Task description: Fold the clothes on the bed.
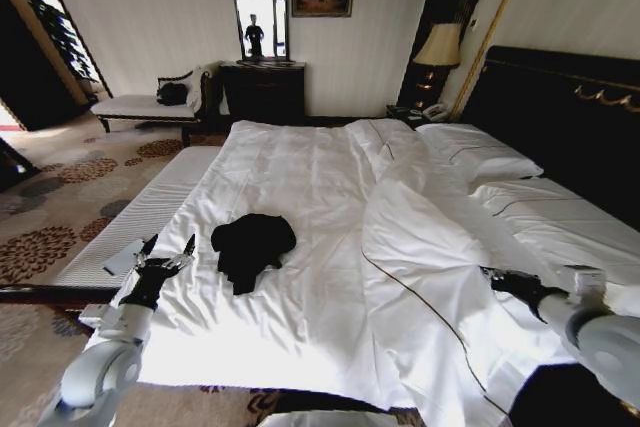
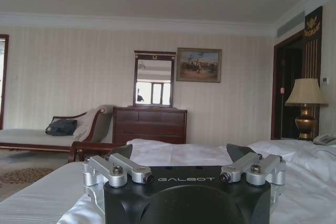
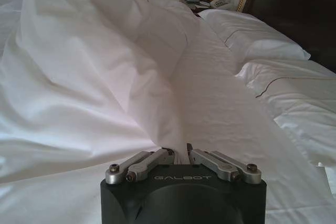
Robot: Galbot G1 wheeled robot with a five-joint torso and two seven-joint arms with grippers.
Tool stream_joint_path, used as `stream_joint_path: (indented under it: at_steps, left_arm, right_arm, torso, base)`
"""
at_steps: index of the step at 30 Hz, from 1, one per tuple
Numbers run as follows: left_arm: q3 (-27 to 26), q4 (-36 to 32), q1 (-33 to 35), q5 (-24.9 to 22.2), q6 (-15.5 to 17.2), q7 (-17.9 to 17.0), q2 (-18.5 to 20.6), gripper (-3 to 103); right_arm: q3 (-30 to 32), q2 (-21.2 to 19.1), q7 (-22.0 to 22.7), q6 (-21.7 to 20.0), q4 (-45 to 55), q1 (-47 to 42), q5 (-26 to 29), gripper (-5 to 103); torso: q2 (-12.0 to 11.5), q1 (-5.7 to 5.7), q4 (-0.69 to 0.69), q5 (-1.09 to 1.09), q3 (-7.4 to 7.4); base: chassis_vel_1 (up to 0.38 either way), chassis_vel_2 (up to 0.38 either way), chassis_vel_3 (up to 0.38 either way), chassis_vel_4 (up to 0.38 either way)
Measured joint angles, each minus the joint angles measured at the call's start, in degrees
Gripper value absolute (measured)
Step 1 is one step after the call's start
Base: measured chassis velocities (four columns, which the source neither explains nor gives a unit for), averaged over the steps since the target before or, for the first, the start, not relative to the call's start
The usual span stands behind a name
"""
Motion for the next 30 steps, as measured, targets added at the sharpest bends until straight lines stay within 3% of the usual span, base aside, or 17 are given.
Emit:
stream_joint_path:
  at_steps: [4,7,14,30]
  left_arm:
    - [-0.39,-0.01,0.49,-0.12,-0.16,0.0,-0.14,100]
    - [-0.45,0.27,0.35,-0.24,-0.26,0.0,-0.25,100]
    - [0.35,0.96,-0.31,0.18,-0.32,0.0,-0.89,100]
    - [0.72,3.0,-0.59,-0.08,-1.13,0.0,-0.79,100]
  right_arm:
    - [0.99,1.43,0.16,0.0,-0.89,0.01,-0.85,1]
    - [3.14,3.49,0.29,0.02,-3.04,-0.64,-1.86,1]
    - [7.9,5.61,-0.42,0.67,-7.68,-2.95,-3.74,1]
    - [10.64,14.72,-2.1,2.55,-15.48,-5.2,-11.33,1]
  torso:
    - [0.0,0.0,0.05,0.01,0.0]
    - [-0.01,0.0,-0.02,0.01,0.0]
    - [-0.01,0.0,0.0,0.01,0.0]
    - [0.0,0.0,0.0,0.01,0.0]
  base:
    - [0.0,0.0,0.0,0.0]
    - [0.0,0.0,0.0,0.0]
    - [0.0,0.0,0.0,0.0]
    - [0.0,0.0,0.0,0.0]
